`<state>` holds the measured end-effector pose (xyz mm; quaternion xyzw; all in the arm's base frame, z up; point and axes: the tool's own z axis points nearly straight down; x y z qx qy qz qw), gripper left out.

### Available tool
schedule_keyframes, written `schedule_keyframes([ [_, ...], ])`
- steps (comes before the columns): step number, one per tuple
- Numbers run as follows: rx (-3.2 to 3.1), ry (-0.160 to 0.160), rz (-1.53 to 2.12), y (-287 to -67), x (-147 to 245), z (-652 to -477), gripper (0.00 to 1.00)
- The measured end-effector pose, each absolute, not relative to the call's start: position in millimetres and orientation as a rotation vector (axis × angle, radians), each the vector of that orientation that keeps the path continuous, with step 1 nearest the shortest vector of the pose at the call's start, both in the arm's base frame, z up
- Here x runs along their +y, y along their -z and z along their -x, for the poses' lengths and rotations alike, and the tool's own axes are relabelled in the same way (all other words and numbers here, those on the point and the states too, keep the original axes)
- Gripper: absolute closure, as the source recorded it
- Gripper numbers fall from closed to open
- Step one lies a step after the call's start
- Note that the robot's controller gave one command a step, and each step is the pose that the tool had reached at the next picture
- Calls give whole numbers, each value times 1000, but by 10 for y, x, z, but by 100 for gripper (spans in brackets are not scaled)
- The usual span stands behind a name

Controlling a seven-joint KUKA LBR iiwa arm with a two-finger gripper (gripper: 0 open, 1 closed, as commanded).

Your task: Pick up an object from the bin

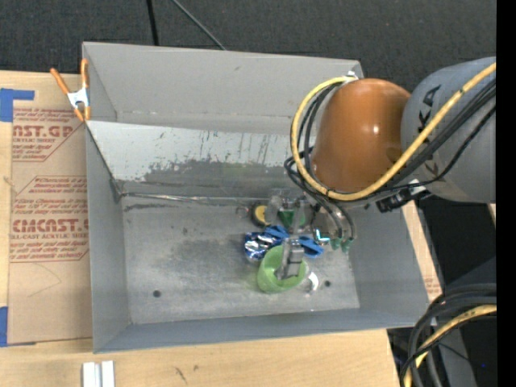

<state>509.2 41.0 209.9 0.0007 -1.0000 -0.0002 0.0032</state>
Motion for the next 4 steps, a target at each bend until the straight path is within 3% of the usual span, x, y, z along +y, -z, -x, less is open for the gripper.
schedule_keyframes([
  [1, -3143, 0, -82, -671, -319, -5772, 0],
  [2, -3139, 1, 201, -710, -32, -5278, 0],
  [3, -3068, 0, 671, -695, -229, -4944, 0],
  [4, -2901, -3, 1190, -689, -234, -5349, 0],
])
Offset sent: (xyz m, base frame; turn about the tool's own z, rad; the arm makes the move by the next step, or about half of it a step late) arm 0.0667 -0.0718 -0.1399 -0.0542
